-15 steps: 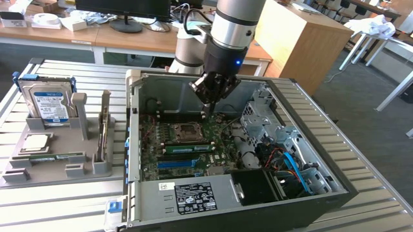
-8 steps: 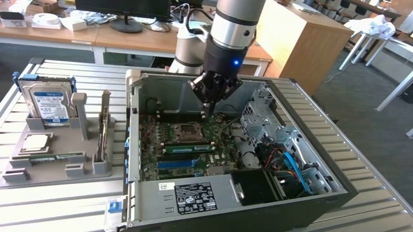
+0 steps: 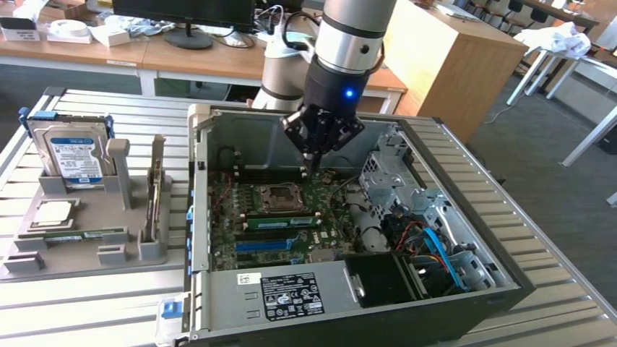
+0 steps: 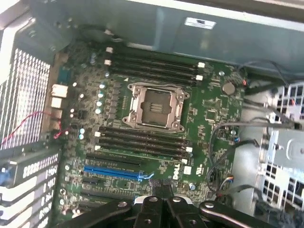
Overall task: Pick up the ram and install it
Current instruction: 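Press down the ram until it locks into place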
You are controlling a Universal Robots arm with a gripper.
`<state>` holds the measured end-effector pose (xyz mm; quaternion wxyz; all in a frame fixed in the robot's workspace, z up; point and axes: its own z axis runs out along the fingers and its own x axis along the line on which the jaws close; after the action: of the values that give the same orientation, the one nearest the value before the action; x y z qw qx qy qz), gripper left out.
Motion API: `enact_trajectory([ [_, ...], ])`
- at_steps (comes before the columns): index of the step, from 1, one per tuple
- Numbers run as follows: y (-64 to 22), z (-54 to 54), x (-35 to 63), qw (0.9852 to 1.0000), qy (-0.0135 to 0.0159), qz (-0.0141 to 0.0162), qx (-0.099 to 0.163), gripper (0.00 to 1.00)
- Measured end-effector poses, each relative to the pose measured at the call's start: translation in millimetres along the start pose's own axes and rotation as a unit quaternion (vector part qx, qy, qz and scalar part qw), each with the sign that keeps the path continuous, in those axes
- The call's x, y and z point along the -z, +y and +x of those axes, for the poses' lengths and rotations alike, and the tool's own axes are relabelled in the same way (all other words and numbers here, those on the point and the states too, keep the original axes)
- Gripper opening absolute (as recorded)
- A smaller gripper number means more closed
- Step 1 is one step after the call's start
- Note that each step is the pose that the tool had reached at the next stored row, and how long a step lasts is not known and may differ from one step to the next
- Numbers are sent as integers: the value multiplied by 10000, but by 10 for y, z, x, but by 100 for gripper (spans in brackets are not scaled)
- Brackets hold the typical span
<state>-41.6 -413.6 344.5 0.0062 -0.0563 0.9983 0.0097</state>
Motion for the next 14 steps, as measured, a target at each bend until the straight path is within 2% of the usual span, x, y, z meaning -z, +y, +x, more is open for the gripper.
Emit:
enact_trajectory([
  [3, 0, 0, 0, 9997, -5, 4, -249, 10],
  [7, 0, 0, 0, 9982, -11, 8, -594, 10],
  [10, 0, 0, 0, 9964, -16, 11, -853, 10],
  [14, 0, 0, 0, 9926, -23, 16, -1214, 10],
])
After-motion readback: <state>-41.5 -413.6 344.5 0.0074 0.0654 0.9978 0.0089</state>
